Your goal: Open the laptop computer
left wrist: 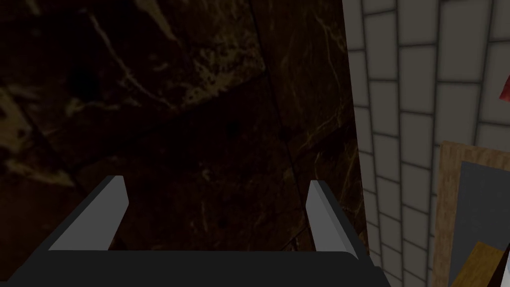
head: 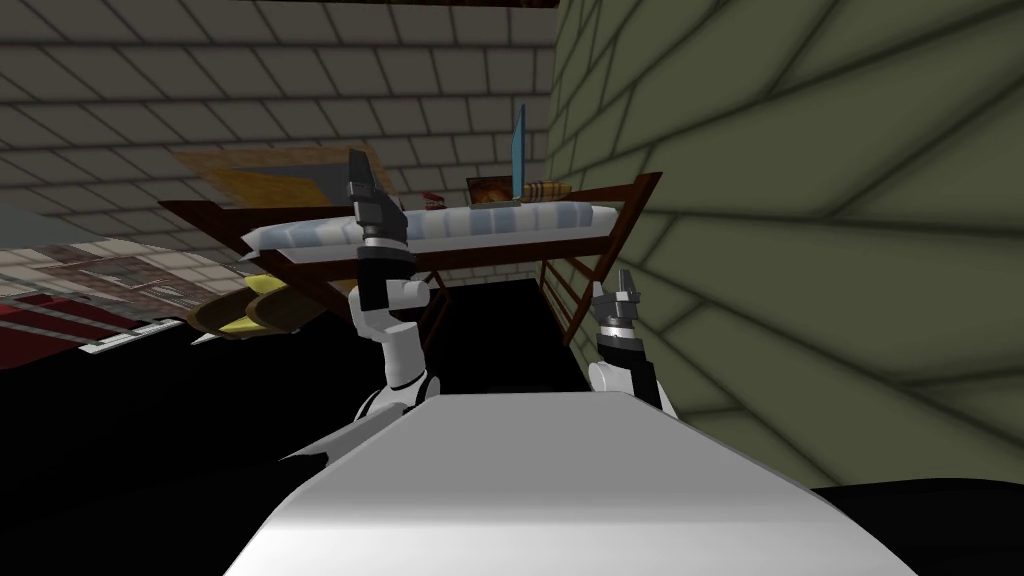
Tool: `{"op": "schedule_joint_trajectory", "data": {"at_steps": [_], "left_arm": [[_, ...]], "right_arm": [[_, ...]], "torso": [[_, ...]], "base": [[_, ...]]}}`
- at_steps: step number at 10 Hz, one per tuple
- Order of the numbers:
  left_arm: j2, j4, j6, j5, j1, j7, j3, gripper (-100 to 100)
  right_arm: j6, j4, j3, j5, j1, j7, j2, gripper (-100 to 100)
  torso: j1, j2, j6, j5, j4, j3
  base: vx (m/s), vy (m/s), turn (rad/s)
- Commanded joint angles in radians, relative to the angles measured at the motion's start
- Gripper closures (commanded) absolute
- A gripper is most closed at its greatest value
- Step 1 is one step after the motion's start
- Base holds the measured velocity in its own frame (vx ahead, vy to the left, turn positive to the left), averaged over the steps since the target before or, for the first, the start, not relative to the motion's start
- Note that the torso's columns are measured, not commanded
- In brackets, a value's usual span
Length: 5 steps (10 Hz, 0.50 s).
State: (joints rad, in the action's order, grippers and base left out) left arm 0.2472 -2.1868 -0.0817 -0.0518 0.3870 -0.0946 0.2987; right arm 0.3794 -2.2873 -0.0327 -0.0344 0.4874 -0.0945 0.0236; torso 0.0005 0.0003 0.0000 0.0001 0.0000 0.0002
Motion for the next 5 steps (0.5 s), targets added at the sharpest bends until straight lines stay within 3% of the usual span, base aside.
{"op": "schedule_joint_trajectory", "data": {"at_steps": [1, 2, 3, 5], "left_arm": [[0.008, 0.02, -0.058, -0.015, 0.079, 0.004, 0.034, -100], [0.008, 0.02, -0.058, -0.015, 0.097, 0.004, 0.034, -100], [0.014, 0.044, -0.101, -0.031, 0.137, 0.007, 0.065, -100], [0.014, 0.044, -0.119, -0.031, 0.185, 0.007, 0.065, -100]], "right_arm": [[0.0, 0.0, 0.0, 0.0, 0.0, 0.0, 0.0, 0], [0.0, 0.0, 0.0, 0.0, 0.0, 0.0, 0.0, 0], [0.0, 0.0, 0.0, 0.0, 0.0, 0.0, 0.0, 0], [0.0, 0.0, 0.0, 0.0, 0.0, 0.0, 0.0, 0]], "torso": [[-0.001, 0.0, 0.0, 0.0, 0.0, 0.0], [-0.002, 0.0, 0.0, 0.0, 0.0, 0.0], [0.0, 0.0, 0.0, 0.0, 0.0, 0.0], [-0.001, -0.001, 0.0, 0.0, 0.0, 0.0]], "base": [[0.006, -0.052, 0.025], [0.005, -0.028, 0.001], [0.012, -0.047, 0.02], [0.012, -0.043, 0.014]]}}
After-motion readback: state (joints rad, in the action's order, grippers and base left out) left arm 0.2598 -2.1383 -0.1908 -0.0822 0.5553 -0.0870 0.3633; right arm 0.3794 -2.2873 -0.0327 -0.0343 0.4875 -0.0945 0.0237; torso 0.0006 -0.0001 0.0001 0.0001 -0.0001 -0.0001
